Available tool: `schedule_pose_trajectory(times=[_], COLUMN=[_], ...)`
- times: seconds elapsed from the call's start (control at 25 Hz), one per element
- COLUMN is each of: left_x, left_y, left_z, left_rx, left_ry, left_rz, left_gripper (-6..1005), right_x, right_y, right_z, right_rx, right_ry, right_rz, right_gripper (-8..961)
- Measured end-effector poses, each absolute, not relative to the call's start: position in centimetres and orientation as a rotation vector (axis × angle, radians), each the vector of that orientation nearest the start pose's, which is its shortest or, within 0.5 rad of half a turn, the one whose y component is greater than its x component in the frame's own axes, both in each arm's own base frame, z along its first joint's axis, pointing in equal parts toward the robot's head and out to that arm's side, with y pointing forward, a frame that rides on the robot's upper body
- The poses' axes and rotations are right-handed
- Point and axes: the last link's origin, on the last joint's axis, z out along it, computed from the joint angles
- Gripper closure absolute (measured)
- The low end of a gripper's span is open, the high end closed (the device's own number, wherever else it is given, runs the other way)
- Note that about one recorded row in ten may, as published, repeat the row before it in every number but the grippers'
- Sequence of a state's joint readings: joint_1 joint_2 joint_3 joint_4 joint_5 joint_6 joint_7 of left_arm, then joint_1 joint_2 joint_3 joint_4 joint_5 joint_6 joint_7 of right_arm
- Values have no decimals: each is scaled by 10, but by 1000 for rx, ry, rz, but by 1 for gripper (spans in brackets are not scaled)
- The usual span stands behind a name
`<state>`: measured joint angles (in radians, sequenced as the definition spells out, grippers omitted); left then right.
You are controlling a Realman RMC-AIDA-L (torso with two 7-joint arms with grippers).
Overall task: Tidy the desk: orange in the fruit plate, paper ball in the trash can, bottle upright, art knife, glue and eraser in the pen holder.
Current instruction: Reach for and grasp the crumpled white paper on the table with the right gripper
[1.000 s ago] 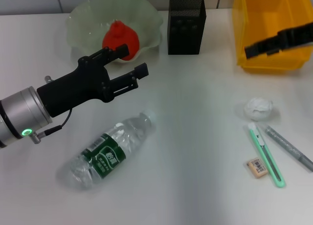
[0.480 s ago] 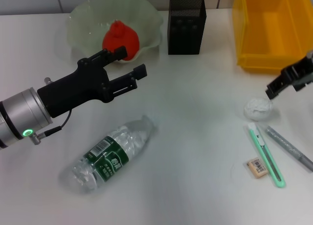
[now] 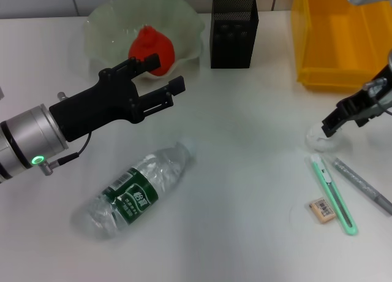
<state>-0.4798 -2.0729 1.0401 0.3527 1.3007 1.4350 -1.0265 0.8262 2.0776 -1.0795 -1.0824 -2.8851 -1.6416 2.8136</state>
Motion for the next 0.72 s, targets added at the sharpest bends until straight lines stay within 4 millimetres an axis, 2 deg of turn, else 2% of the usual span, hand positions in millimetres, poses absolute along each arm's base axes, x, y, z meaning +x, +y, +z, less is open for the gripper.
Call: schedule_pose_trajectory(times=[0.36,0.72], left_x=[-252,-252], left_y=[325,327], left_z=[-33,-33], left_rx=[-2431,-2428], left_ry=[-556,-556], left_rz=[-1073,-1068], left_gripper=[218,218], right_x=[204,211], right_y=[398,399], right_z=[4,-5], right_rx=[-2235,-2239], right_ry=[1381,1390], right_rz=[-611,-611], right_gripper=[237,263])
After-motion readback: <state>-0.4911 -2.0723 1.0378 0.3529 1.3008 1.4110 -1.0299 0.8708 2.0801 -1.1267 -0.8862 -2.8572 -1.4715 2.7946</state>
